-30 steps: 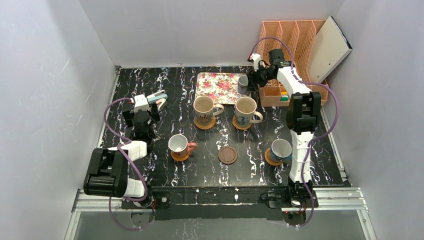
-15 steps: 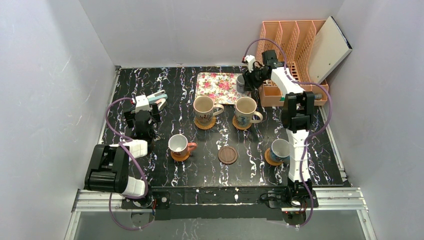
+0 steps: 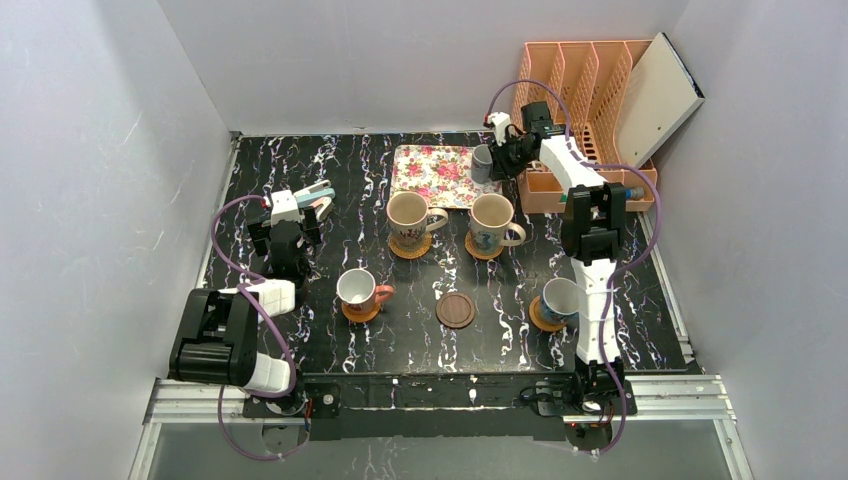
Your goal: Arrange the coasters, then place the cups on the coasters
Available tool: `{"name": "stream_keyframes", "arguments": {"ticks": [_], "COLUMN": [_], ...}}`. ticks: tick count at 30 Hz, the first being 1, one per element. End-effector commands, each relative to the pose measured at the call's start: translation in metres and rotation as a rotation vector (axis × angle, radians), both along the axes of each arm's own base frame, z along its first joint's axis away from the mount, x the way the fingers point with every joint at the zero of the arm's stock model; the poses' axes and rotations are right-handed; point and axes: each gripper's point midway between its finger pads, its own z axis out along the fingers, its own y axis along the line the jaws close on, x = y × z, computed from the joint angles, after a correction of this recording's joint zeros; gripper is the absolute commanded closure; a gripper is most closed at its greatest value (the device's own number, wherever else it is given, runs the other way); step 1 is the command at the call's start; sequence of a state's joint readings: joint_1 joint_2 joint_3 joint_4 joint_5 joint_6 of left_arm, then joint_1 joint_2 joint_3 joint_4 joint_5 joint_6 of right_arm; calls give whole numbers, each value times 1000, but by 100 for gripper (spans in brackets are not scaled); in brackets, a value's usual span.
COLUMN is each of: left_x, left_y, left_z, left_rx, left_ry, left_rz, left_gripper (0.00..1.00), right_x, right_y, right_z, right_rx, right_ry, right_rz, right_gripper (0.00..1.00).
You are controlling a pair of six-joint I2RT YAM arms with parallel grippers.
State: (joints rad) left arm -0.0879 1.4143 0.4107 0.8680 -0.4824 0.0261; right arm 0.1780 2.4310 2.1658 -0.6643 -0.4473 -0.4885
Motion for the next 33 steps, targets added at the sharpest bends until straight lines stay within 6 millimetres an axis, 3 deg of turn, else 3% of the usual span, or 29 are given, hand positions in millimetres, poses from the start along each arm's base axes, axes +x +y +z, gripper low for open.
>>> {"name": "stream_keyframes", "arguments": {"ticks": [1,6,17,33], "left_x": [7,6,6,7], "left_y": [5,5,6,5], "left_z": [22,24,23,24], "left_rx": [0,-1,0,-1], "left_ry": [-68,-75,-73,-77], "left_rz": [30,30,31,28], "left_gripper": [2,2,2,2], "right_x": [8,6,3,-18], "right_y": [5,7,12,21], "right_z": [43,58,87,132], "right_rx": [39,57,103,194], "right_ry": [-79,-106,-148,-185], "right_rz": [-5,-7,-11,8], "right_gripper": [79,98,99,99]}}
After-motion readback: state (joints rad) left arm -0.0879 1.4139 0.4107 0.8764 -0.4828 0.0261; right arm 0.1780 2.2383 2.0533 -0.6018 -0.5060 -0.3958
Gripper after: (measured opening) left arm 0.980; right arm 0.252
